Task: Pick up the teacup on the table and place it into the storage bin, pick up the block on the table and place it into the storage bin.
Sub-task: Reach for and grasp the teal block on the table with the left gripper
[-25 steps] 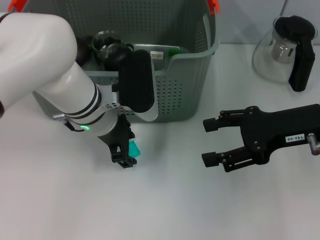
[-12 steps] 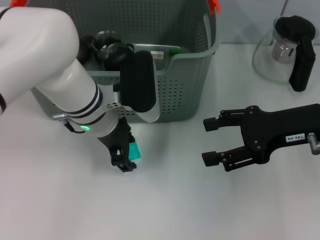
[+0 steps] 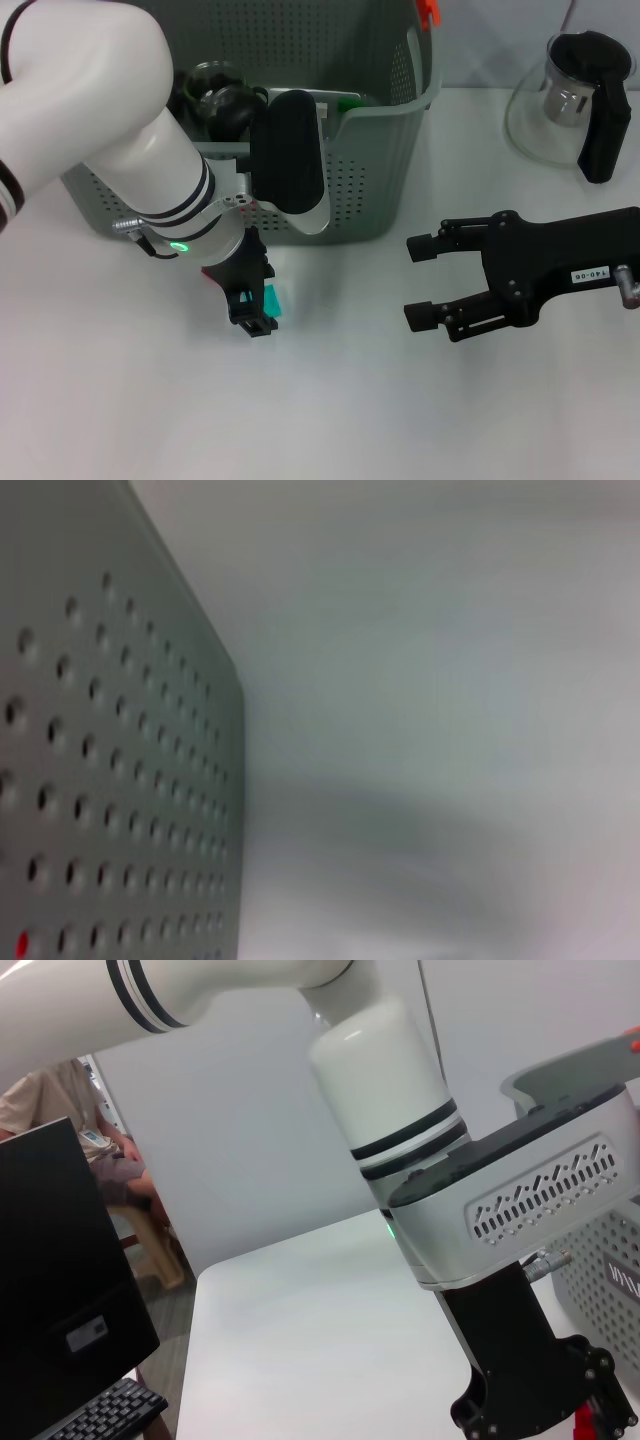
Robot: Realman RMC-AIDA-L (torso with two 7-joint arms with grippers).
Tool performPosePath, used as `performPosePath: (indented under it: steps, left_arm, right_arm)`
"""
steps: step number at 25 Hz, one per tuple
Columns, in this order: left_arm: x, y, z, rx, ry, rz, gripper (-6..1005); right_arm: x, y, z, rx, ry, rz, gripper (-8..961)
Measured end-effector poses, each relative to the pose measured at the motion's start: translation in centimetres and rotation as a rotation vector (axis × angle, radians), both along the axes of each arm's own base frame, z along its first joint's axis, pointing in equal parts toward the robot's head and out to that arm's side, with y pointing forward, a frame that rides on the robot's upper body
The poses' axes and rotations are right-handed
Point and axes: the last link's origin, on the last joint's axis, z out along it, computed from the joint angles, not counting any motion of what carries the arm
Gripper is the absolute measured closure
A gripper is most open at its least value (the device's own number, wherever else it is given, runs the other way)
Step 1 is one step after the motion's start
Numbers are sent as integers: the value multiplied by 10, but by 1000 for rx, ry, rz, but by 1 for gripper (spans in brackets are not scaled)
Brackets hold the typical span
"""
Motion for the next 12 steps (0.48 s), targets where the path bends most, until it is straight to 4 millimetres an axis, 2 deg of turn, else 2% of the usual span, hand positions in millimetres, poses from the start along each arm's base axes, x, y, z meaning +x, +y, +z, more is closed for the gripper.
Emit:
performPosePath:
  steps: [12]
  left_arm:
    - [2, 0, -1, 13, 17, 26, 325]
  right_arm:
    - [-1, 1, 0, 9, -1, 9, 26]
